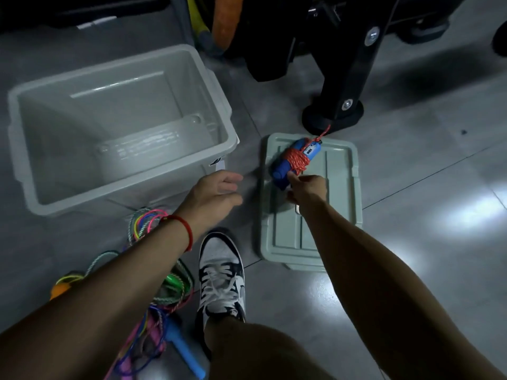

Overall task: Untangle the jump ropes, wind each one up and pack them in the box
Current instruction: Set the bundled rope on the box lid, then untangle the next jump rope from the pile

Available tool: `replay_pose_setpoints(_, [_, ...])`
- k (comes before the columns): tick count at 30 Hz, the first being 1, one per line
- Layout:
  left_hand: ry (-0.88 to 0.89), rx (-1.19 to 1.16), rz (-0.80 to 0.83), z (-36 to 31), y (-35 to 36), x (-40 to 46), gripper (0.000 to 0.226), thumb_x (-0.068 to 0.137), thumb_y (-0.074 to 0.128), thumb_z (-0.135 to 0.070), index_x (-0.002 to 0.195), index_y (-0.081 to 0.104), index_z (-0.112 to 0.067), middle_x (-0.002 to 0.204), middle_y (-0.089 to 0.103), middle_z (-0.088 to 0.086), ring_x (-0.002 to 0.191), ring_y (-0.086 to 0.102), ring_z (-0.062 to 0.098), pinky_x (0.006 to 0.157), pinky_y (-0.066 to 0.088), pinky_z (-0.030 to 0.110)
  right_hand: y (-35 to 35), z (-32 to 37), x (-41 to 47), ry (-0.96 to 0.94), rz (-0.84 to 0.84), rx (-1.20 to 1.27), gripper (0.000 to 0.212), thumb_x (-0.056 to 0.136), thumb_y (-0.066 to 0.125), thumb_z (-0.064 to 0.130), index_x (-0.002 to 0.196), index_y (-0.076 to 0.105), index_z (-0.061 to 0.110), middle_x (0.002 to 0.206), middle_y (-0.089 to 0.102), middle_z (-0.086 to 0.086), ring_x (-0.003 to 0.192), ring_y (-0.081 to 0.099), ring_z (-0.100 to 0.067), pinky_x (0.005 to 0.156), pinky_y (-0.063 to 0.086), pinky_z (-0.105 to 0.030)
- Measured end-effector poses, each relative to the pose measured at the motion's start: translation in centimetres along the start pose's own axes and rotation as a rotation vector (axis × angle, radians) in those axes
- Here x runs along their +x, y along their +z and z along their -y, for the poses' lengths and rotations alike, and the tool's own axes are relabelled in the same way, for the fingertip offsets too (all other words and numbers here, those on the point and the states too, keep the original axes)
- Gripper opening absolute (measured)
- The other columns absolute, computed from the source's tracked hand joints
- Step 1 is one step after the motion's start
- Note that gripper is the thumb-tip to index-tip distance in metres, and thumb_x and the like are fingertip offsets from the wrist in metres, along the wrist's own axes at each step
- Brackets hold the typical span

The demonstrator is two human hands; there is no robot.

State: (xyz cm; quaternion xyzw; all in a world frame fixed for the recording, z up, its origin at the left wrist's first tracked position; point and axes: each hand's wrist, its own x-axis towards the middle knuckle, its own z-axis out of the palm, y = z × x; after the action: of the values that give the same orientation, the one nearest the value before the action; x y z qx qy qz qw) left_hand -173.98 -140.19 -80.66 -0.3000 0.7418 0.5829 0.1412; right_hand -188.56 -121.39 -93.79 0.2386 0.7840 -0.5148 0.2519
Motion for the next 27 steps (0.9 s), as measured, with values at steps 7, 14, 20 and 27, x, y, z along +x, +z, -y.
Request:
replay_pose_setpoints(7, [0.069, 0.072, -0.026, -0.5, -2.5, -7.0, 0.044, 0.073, 0.072, -0.017, 0.108, 0.065, -0.043, 0.115, 0.065, -0.006, 0.109, 0.062, 0.014, 0.086, 0.049, 0.030, -1.0, 2.5, -7.8, -0.468, 0.088, -0.409, 0.021, 0.084, 0.073, 0.041, 0.086, 0.066, 0.021, 0.083, 0.071, -0.004, 0.076, 0.070, -0.027, 0.070, 0.059, -0.040])
replay_pose_setpoints(14, [0.088, 0.450, -0.069, 1.0, -11.0, -17.6, 0.040, 0.084, 0.068, -0.014, 0.118, 0.062, -0.036, 0.121, 0.065, -0.008, 0.112, 0.060, 0.010, 0.097, 0.045, 0.023, 0.5, 14.5, -21.6, -0.957, 0.813, -1.030, 0.007, 0.091, 0.071, 0.028, 0.084, 0.069, 0.027, 0.080, 0.069, 0.007, 0.066, 0.065, -0.001, 0.066, 0.051, -0.022])
replay_pose_setpoints(20, [-0.022, 0.767, -0.008, 4.9, -17.2, -26.8, 0.070, 0.064, 0.042, -0.064, 0.123, 0.062, -0.032, 0.126, 0.064, -0.002, 0.120, 0.058, 0.019, 0.100, 0.043, 0.026, 8.8, 12.9, -30.4, -1.136, 1.014, -1.600, 0.018, 0.093, 0.067, 0.034, 0.106, 0.067, 0.022, 0.091, 0.063, 0.010, 0.077, 0.053, -0.009, 0.064, 0.039, -0.012])
replay_pose_setpoints(27, [-0.246, 0.918, 0.035, 10.6, -21.1, -29.5, 0.054, 0.078, 0.051, -0.047, 0.131, 0.051, -0.037, 0.132, 0.052, 0.001, 0.128, 0.041, 0.030, 0.103, 0.042, 0.048, 19.0, -0.3, -28.0, -1.236, 0.901, -1.618, 0.025, 0.095, 0.054, 0.013, 0.119, 0.062, 0.014, 0.105, 0.067, -0.012, 0.096, 0.064, -0.030, 0.080, 0.045, -0.031])
